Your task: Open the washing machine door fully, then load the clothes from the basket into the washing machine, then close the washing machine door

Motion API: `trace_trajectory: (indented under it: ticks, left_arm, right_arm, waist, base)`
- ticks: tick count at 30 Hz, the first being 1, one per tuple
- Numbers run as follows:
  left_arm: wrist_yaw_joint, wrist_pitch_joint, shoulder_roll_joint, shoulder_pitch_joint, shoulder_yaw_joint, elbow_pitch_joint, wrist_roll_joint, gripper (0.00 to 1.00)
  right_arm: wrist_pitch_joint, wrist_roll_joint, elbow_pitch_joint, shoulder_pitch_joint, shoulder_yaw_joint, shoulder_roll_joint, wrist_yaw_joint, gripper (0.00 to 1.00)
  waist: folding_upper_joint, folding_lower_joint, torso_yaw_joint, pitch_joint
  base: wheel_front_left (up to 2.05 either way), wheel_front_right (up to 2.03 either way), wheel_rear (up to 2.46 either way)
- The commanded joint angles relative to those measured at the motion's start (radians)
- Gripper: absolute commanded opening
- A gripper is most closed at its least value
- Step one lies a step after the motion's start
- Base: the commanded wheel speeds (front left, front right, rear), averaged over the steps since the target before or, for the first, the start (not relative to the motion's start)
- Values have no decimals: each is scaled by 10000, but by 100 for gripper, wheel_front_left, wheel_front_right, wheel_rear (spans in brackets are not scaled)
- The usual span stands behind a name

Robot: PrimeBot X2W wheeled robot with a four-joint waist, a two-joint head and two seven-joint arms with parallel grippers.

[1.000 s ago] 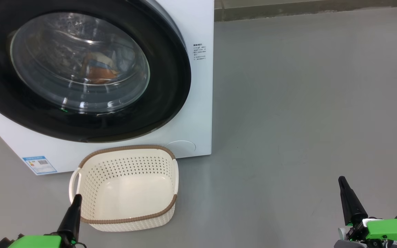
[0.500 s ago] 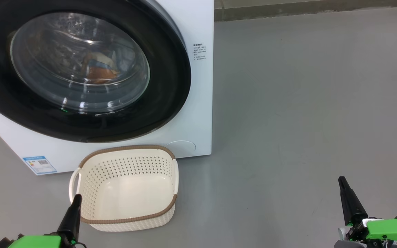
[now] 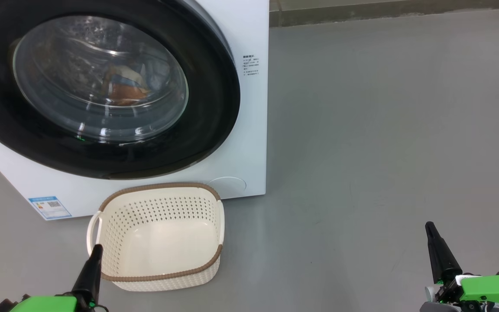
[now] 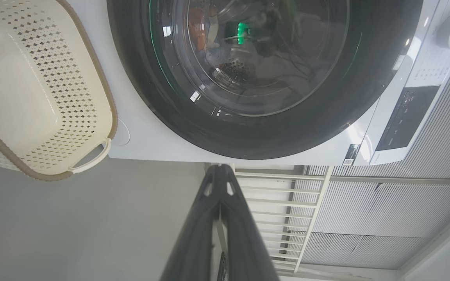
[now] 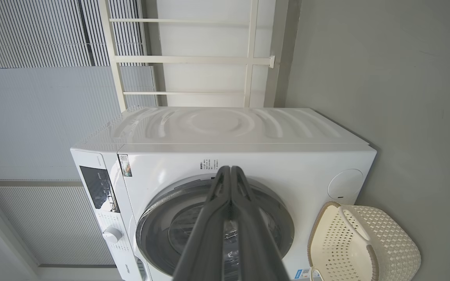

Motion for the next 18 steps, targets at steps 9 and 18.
trace_trajectory:
  ticks: [9,18]
  left_arm:
    - [-31,51,117,-408,363,-289,-26,0]
    - [-31,54,114,-408,366,-289,-23,0]
  right_arm:
    - [75,37,-248,-408,272,-123,-9,0]
    - [75,37,-248,-408,272,-123,-9,0]
  waist:
    - [-1,0,0,0]
    - [-1,0,0,0]
  base:
    - [0,0,0]
    - [0,0,0]
